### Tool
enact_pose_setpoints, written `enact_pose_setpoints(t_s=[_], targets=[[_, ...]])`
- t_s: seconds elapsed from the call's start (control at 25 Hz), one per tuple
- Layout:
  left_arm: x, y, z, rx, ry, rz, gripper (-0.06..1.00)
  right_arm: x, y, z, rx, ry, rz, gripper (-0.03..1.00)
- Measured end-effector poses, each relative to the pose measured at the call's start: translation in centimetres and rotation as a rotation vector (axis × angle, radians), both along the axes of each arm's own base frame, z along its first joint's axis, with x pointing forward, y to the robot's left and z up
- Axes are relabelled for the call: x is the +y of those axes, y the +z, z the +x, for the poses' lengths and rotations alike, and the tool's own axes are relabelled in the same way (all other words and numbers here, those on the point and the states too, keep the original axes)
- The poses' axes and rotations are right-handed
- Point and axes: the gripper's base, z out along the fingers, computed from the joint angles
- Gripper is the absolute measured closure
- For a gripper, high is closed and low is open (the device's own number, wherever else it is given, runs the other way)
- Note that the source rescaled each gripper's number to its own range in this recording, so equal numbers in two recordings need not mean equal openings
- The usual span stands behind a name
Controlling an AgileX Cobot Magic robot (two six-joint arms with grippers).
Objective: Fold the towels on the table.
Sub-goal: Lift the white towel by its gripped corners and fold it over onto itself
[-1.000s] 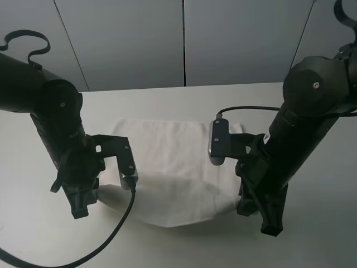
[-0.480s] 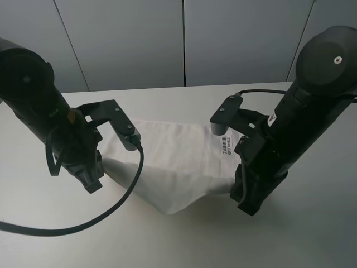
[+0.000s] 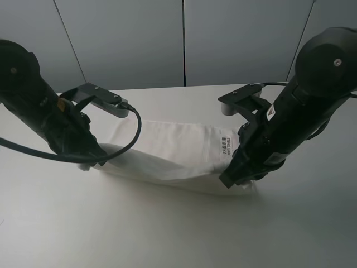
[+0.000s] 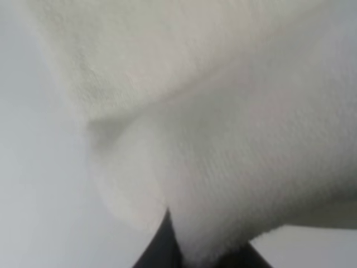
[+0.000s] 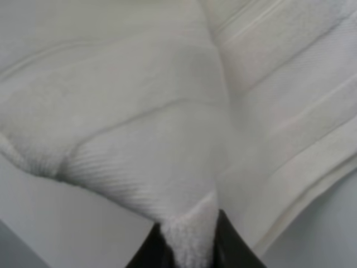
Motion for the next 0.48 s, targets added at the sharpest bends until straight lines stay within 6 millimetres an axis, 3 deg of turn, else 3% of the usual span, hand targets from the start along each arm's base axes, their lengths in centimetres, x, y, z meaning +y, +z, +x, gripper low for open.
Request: enact_pose_setpoints(t_s=[0.48], targets=[[-0.3,0.9,1.2,-0.099,0.097,-0.128,0.93,0.0,0.3,1.7,-0.160,-0.168,0.035,0.96]])
